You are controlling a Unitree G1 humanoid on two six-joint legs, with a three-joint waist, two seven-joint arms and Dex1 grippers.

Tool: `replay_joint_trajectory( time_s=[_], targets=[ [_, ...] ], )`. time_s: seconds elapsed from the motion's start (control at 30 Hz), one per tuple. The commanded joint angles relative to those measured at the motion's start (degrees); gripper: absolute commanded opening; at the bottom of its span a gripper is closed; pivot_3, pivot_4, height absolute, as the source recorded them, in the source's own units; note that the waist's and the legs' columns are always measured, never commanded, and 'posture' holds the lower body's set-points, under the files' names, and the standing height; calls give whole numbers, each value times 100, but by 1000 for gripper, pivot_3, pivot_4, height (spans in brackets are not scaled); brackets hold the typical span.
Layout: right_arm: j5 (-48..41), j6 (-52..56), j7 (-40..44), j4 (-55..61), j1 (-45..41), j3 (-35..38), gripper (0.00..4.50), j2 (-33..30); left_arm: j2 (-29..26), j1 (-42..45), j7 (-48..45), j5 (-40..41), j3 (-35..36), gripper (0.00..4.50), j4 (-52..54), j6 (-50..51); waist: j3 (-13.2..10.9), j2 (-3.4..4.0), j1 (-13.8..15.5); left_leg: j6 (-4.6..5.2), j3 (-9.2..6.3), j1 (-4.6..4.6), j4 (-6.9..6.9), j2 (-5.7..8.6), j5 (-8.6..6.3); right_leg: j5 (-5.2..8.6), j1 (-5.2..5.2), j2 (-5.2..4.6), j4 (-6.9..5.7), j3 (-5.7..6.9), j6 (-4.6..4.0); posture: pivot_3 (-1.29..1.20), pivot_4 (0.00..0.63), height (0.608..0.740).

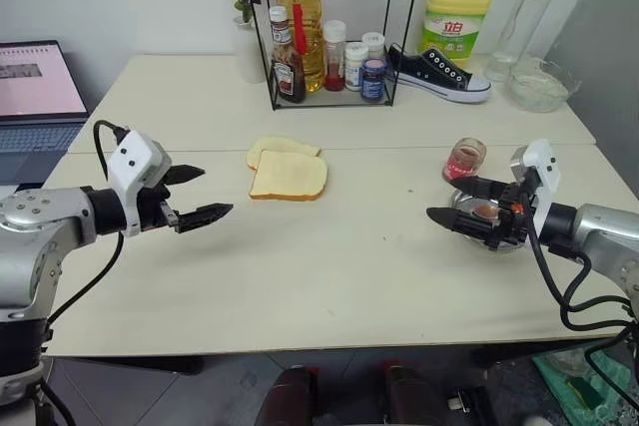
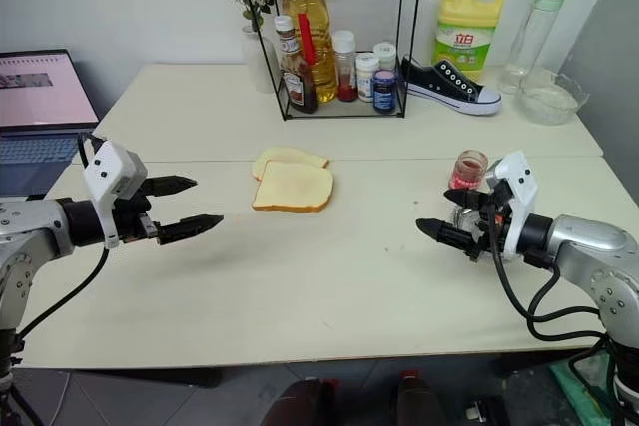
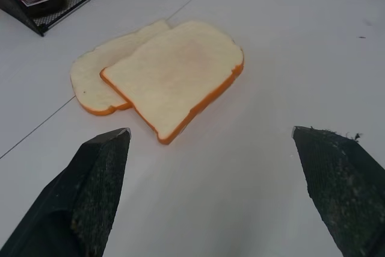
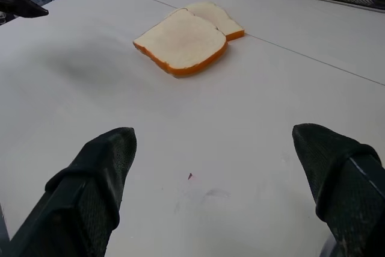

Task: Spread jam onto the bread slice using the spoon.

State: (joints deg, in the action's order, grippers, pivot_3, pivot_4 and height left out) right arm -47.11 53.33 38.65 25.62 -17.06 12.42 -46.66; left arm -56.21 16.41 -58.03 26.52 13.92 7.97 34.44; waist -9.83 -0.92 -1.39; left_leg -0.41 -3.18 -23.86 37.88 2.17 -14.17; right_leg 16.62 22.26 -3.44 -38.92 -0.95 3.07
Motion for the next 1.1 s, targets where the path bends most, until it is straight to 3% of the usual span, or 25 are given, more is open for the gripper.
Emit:
replay_joint_trajectory(
  time_s=[0.03, 0.43, 0.63, 0.77, 1.1],
  targets=[
    [-71, -66, 67, 140, -116, 163, 4464, -88, -61, 82, 15, 22, 122, 4500, 75, -77, 0, 0, 0, 0, 0, 0, 0, 0, 0, 0, 0, 0, 0, 0, 0, 0, 150, 740],
    [-54, -64, 93, 463, -27, -145, 4464, -19, 159, 325, 401, -165, 96, 4500, -305, -344, 0, -1, 6, 0, -1, 0, 0, 0, 0, 0, 0, 0, -1, 1, 0, 0, 150, 740],
    [307, -205, -249, 667, -30, -623, 4464, 283, 773, 835, 646, -697, -561, 4500, -849, -1056, 2, -4, 32, 0, -1, 0, 2, 2, 0, 0, -1, 0, -1, 3, 0, 0, 150, 740],
    [492, -286, -558, 849, -48, -987, 4464, 733, 1180, 1288, 629, -1224, -1127, 4500, -1437, -1695, 3, -7, 45, -1, 0, -2, 7, 4, 1, 0, 1, 7, -4, 4, 0, 0, 150, 740],
    [864, -312, -1087, 1152, 107, -1321, 4464, 1238, 2049, 2517, 582, -2558, -2288, 4500, -4254, -3681, 3, -9, 92, -1, 0, -2, 7, 8, 1, 0, 5, 23, -5, 6, 0, 0, 150, 740]
  ],
)
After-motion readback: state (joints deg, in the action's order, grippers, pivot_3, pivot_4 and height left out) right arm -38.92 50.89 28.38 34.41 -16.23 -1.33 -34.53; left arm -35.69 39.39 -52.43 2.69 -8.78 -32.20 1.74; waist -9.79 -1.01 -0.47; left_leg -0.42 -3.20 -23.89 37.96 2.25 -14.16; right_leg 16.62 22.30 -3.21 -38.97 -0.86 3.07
